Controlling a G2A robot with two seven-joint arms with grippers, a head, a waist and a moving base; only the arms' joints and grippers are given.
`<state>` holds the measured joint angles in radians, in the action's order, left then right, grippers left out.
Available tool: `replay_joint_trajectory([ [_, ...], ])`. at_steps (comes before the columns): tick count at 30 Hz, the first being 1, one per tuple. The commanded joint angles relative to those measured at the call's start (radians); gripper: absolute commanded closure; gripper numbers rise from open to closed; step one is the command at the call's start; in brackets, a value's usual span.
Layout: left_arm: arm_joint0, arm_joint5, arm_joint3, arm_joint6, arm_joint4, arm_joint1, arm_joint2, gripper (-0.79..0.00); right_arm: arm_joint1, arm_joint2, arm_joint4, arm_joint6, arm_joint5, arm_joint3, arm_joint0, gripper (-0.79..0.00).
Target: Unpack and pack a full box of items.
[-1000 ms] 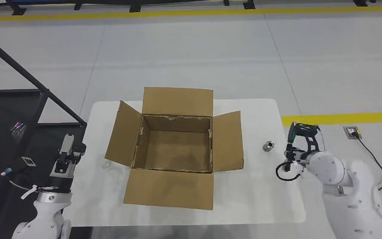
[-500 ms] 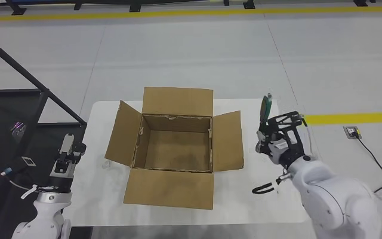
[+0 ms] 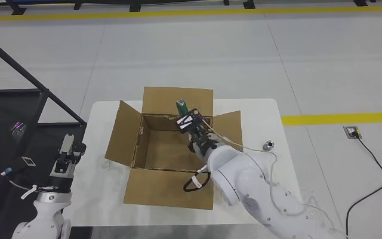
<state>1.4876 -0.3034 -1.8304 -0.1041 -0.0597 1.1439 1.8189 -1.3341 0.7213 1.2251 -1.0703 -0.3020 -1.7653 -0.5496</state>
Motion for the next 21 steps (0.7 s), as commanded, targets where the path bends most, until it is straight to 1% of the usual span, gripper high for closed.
replay_joint_trajectory([
  [1, 0.0, 0.0, 0.0, 0.0, 0.0, 0.0, 0.0, -0.785, -0.006, -0.013, 0.001, -0.01, -0.003, 0.018, 0.015, 0.0],
  [21, 0.0, 0.0, 0.0, 0.0, 0.0, 0.0, 0.0, -0.785, -0.006, -0.012, -0.003, 0.003, 0.004, 0.023, 0.009, 0.0],
])
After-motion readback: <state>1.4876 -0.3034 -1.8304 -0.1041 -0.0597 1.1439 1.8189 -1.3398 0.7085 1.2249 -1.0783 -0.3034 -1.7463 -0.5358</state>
